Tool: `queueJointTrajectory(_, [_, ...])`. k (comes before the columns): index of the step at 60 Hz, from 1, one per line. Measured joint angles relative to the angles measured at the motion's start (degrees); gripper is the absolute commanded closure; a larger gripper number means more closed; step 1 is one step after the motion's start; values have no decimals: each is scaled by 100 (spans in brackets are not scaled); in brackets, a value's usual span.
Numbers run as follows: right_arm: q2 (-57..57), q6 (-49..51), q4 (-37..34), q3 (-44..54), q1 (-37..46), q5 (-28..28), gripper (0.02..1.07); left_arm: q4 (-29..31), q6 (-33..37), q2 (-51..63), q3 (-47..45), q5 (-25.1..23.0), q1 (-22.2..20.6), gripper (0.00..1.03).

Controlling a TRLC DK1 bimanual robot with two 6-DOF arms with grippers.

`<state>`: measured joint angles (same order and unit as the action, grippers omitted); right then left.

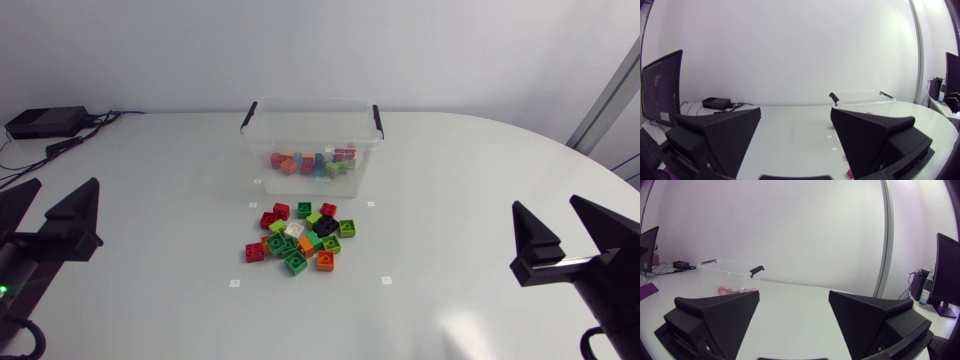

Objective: Place the duplo bricks in the container

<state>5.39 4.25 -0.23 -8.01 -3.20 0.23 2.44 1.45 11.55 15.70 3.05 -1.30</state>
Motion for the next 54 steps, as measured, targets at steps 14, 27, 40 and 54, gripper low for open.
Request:
queueJointTrajectory(14, [879, -2, 7, -428, -190, 4, 7, 306, 0, 1272, 758, 0, -382, 11])
queueJointTrajectory(27, [1759, 0, 11, -820, -398, 7, 7, 713, 2, 2577, 1429, -2, -723, 12])
queueJointTrajectory(40, [2728, 0, 13, -1045, -544, 9, 7, 824, 24, 3534, 1694, -127, -927, 12])
queueJointTrajectory(54, [3661, -2, -105, -1290, -894, 20, 7, 929, 562, 4806, 2124, -739, -721, 12])
